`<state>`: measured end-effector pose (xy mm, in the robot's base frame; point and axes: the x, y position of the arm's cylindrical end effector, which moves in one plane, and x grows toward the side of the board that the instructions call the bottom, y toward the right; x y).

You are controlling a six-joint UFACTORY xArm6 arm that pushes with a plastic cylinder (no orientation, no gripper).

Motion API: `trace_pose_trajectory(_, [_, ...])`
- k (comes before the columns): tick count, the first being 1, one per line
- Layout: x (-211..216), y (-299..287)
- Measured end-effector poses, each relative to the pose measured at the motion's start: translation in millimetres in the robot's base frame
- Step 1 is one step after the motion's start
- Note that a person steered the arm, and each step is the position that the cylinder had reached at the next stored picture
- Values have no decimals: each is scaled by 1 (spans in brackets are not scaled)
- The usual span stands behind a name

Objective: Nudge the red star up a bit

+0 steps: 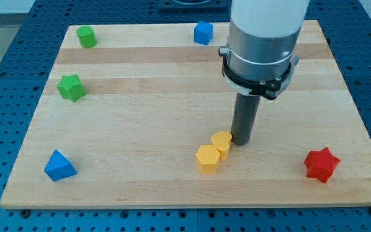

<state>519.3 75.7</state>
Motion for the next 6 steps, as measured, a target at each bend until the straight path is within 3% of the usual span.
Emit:
trace_pose_trajectory(2, [13,22])
trace_pose_trajectory(5, [95,16])
trace_pose_trajectory(6, [99,33])
